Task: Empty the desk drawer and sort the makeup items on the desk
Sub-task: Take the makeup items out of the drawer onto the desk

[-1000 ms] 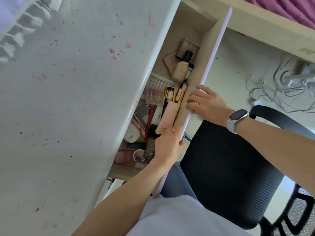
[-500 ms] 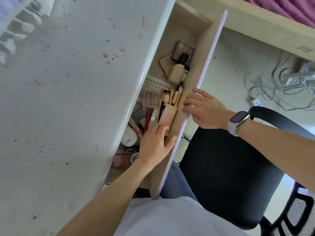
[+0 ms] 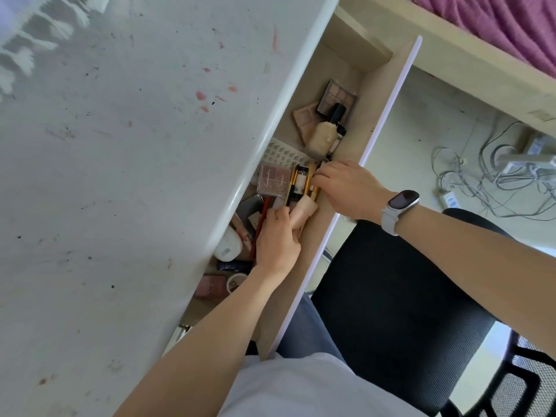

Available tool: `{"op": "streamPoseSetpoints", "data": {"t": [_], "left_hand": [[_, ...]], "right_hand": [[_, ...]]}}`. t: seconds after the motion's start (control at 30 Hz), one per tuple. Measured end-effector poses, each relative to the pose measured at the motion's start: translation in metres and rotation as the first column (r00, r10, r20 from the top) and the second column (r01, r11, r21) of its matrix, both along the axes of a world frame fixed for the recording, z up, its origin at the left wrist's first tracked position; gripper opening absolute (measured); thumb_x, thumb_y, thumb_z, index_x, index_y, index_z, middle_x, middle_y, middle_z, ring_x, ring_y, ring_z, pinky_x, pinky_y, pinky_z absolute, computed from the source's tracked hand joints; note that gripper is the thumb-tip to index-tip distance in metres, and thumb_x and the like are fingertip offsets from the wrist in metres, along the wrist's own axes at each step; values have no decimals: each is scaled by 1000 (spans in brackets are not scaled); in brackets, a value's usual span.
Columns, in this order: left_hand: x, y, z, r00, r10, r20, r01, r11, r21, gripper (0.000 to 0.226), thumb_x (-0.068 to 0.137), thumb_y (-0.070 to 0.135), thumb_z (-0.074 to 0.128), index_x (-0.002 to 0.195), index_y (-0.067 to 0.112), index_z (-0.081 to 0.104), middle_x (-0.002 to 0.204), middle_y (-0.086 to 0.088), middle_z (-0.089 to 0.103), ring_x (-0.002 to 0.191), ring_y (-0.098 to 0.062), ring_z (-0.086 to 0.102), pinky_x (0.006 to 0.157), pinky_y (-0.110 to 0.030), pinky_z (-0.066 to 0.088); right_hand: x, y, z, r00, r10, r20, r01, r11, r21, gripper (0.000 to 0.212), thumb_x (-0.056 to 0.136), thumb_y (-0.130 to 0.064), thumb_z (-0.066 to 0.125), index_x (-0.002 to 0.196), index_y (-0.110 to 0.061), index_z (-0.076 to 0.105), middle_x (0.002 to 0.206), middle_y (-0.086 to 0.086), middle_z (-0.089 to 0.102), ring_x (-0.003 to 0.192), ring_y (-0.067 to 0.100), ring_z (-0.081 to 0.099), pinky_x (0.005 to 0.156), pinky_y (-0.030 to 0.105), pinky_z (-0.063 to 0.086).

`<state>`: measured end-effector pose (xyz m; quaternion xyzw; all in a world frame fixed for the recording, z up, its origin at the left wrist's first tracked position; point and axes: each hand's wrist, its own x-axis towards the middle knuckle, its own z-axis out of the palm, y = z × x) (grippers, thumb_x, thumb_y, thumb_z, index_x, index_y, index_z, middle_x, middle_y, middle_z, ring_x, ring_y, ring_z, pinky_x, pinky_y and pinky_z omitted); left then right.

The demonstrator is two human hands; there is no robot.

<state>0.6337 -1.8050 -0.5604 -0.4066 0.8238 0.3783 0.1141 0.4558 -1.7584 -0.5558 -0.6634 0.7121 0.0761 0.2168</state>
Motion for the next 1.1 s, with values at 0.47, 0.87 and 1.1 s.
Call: {"op": "streamPoseSetpoints", "data": {"t": [0.47, 0.87, 1.1], "left_hand": [[60, -10, 38, 986, 4, 164, 21, 989, -150, 45, 91, 26, 53, 132, 17, 38, 127, -4, 54, 114, -16, 54, 86, -24, 47], [69, -16, 54, 995, 36, 98, -20, 988, -154, 39, 93, 27, 50, 130, 18, 39, 121, -1, 56, 109, -15, 55, 83, -23, 45], [77, -20, 75, 976, 165, -144, -173, 984, -46, 39, 87, 19, 59, 124, 12, 48, 113, 0, 59, 95, -10, 53, 74, -12, 35]], "right_hand": [[28, -45, -8, 926, 326, -190, -248, 906, 343, 43, 87, -18, 48, 130, -19, 47, 140, 5, 38, 127, 25, 33, 95, 40, 33], [33, -44, 3, 842, 527, -114, -407, 760, 506, 34, 91, -15, 45, 124, -18, 51, 124, 3, 55, 118, 23, 43, 90, 37, 34], [34, -36, 30, 890, 454, -42, -388, 803, 452, 36, 95, -18, 40, 130, -23, 42, 122, 2, 54, 113, 24, 47, 89, 33, 37]]}}
